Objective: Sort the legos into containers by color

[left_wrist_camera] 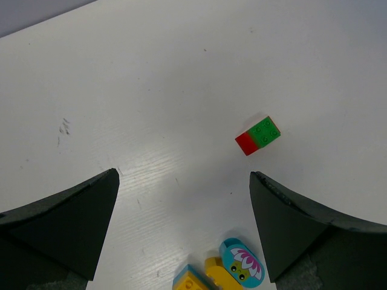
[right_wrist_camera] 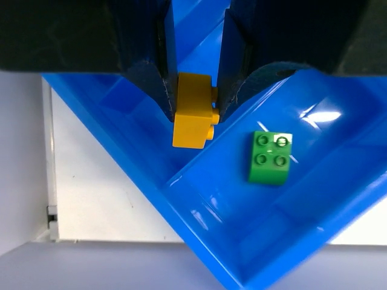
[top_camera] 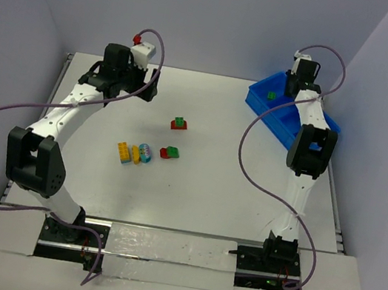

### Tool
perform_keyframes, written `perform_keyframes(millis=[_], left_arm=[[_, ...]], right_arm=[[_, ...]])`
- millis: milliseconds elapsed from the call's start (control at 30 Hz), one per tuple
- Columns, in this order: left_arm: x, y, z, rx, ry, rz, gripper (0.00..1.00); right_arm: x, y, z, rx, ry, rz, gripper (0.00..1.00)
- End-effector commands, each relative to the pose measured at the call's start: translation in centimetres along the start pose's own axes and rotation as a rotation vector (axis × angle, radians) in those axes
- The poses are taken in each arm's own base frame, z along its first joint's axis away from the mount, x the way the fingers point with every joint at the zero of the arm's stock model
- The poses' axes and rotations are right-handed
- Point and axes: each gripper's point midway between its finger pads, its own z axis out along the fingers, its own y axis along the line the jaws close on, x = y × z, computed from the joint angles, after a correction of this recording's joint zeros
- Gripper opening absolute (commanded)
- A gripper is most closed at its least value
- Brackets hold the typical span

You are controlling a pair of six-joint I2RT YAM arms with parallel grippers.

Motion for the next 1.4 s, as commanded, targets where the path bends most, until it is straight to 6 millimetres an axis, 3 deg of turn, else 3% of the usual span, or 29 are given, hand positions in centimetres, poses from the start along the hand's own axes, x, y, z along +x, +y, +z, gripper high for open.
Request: perform_keyframes(millis=[0,100,233,267,400,767,1033,1167,1367], left_arm=[[-0.6,-0.7,-1.1,0.053,-0.016,0.022,0.99],[-0.5,-0.8,-1.0,0.063,-0.013,0.023,0.99],[-0.5,-0.8,-0.9,0.069,-0.011,0.023,0.99],[-0.6,-0.9,-0.8,0.071,-0.011,0.026,0.99],[-0.5,-1.0,-0.8,0.082,-0.008,0.030,0.99],[0.5,-1.7,-1.1,0.139,-0.007,0.028,0.99],[3.6,-2.8,-1.2,0.268,0.047,0.099,0.97],[4.9,-2.8,0.0,0.281,0.074,0.122,0.93],[5.7,-3.6,2.2,0.327,0.093,0.179,0.90]], right_arm=[[-1.0,-1.7,-0.3,0.060,-0.015,-0.011,0.11],[-0.1,-1.7,-0.3,0.062,0.012,-0.022,0.13],[0.8,-2.3,-0.3,0.093,0.038,-0.040,0.23],[1.0,-2.3,-0.2,0.098,0.043,-0.050,0.31],[1.5,-2.5,0.1,0.108,0.052,-0.063,0.46],[0.1,-2.0,-0.7,0.076,0.022,-0.042,0.59],[-4.0,-1.7,-5.6,0.021,-0.069,0.007,0.82],[-7.1,-1.9,-9.5,0.000,-0.140,0.052,0.98],[-10.1,-1.1,-14.8,-0.078,-0.217,0.089,1.00]])
